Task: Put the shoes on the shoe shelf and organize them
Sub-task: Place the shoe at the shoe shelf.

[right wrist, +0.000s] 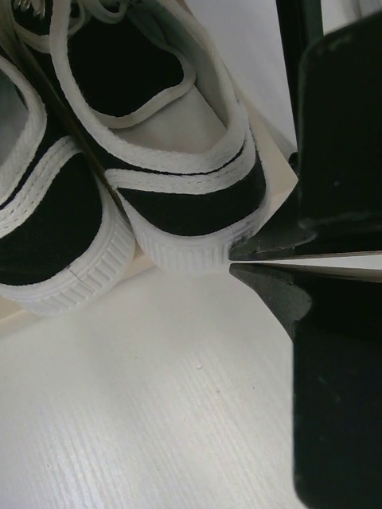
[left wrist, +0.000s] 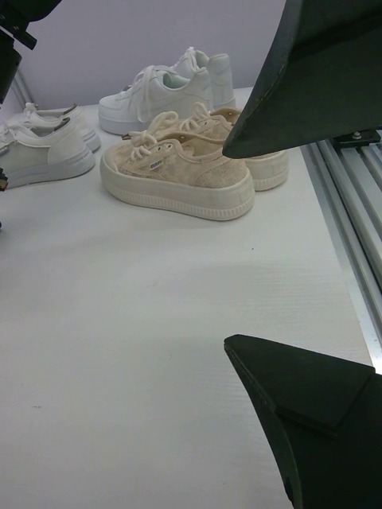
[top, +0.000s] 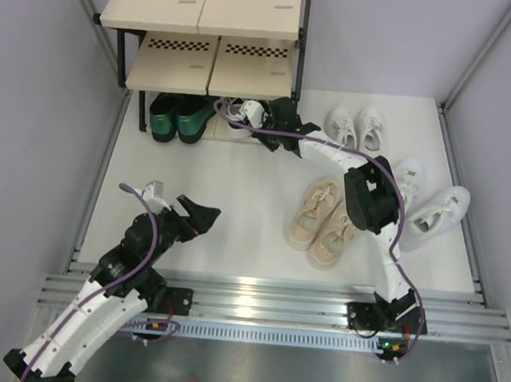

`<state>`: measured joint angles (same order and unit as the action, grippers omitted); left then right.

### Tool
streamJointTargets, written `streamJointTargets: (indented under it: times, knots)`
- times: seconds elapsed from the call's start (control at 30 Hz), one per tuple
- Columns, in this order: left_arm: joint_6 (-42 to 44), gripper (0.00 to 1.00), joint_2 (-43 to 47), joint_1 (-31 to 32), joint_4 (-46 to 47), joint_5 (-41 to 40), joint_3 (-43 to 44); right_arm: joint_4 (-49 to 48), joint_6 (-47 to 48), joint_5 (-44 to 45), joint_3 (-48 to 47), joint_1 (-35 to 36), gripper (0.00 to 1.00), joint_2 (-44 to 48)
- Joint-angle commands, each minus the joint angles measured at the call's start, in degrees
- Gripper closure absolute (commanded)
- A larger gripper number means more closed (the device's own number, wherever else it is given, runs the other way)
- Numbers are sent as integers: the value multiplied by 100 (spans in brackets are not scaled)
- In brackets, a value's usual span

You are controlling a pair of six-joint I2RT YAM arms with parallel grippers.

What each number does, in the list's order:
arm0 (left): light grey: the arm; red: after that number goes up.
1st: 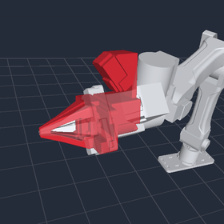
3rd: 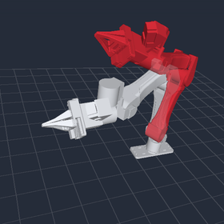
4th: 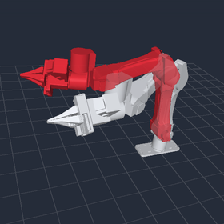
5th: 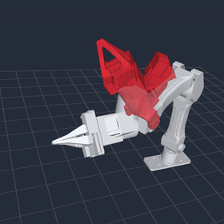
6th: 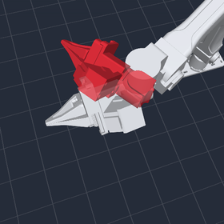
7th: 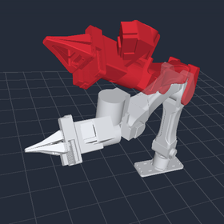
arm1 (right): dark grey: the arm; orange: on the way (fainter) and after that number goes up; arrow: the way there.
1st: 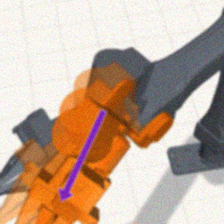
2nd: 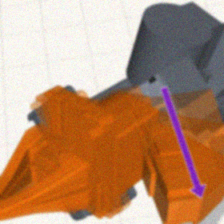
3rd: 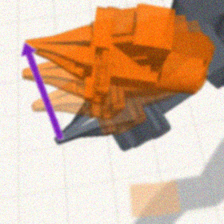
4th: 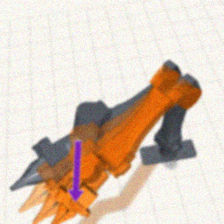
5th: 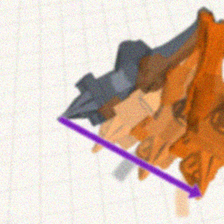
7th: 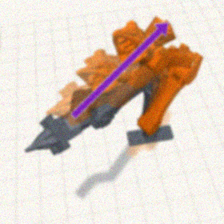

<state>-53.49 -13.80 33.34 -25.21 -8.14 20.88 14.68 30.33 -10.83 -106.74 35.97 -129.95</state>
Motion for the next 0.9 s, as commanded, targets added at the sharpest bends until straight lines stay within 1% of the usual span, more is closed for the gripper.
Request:
streamJointTargets:
  times: [0.0,0.17,0.3,0.37,0.43,0.47,0.53,0.57,0.6,0.63,0.67,0.7,0.77,0.8,0.83,0.87]
  knots:
    - [-3,2,-61,-21,385,-3,3,-290,-1,20,-278,25,96,4]
    - [-29,2,-105,-21,569,32,-58,-211,140,-235,187,33,92,355]
    - [-47,3,-307,-21,806,-47,-32,-264,35,-630,811,42,88,1188]
    - [-73,3,-535,-21,930,-222,38,-97,-61,-920,1093,42,86,1654]
    - [-108,4,-886,-12,1246,-398,100,148,-123,-1253,1399,33,84,1963]
    - [-143,4,-1035,-21,1369,-486,178,219,-141,-1342,1506,33,82,2261]
    - [-205,5,-1580,-12,1754,-627,258,447,-167,-1674,1865,7,80,2543]
    - [-231,6,-1782,-21,1896,-766,302,553,-246,-1833,2015,-19,79,2867]
    - [-258,6,-2193,-29,2062,-829,372,623,-281,-2166,2173,-72,76,3027]
    - [-293,6,-2414,-30,2438,-916,416,702,-334,-2308,2453,-124,76,3176]
    - [-319,6,-2617,-30,2642,-1065,460,755,-456,-2466,2621,-273,75,3491]
    - [-285,6,-3010,-30,3010,-1136,574,817,-492,-2790,2919,-370,75,3651]
    - [-179,7,-3408,-65,3363,-1216,688,966,-519,-2951,3184,-651,74,4115]
    - [-161,7,-3801,-152,3504,-1234,767,1141,-484,-3064,3429,-739,74,4275]
    - [-153,7,-3988,-214,3636,-1225,881,1204,-440,-3092,3545,-862,73,4424]
    - [-74,7,-4173,-292,3994,-1181,943,1248,-388,-3127,3668,-915,70,4704]
